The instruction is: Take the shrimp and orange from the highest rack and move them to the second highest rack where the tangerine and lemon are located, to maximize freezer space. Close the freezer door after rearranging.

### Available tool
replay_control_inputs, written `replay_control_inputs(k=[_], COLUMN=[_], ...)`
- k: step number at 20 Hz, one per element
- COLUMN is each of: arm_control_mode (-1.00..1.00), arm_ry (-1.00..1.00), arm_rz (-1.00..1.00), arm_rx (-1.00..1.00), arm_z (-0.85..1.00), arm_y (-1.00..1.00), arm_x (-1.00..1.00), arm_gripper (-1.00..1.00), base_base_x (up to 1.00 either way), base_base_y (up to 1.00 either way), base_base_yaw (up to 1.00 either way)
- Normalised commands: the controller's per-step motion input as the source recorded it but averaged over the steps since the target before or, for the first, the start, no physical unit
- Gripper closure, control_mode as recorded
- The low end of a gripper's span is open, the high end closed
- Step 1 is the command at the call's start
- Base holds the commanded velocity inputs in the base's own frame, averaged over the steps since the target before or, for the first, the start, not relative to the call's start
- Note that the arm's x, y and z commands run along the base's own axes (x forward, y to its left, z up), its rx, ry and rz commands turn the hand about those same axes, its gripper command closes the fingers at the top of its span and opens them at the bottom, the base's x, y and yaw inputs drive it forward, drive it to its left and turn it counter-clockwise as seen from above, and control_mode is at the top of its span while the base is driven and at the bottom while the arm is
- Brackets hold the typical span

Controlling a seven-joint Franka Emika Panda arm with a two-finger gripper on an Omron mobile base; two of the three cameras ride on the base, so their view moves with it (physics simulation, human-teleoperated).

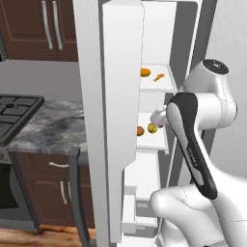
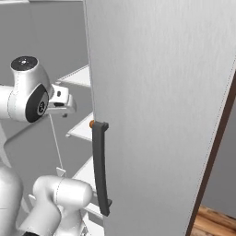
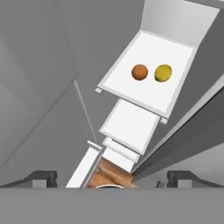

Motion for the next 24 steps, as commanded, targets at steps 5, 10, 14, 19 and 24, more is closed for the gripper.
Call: replay_control_inputs(k=[5, 10, 14, 19, 24], arm_control_mode=[-1.00, -1.00, -1.00, -1.00, -1.00], arm_ry=[-0.03, 0.00, 0.00, 0.00, -0.04], arm_rz=[0.00, -0.10, -0.11, -0.02, -0.05], arm_rx=[0.00, 0.00, 0.00, 0.01, 0.01], arm_z=[0.04, 0.17, 0.13, 0.04, 0.33], arm_y=[0.75, 0.88, 0.81, 0.55, -0.37], arm_x=[-0.09, 0.03, 0.19, 0.12, -0.15], arm_gripper=[-1.00, -1.00, -1.00, -1.00, -1.00], base_base_x=[0.00, 0.00, 0.00, 0.00, 0.00], base_base_y=[0.00, 0.00, 0.00, 0.00, 0.00], base_base_yaw=[0.00, 0.00, 0.00, 0.00, 0.00])
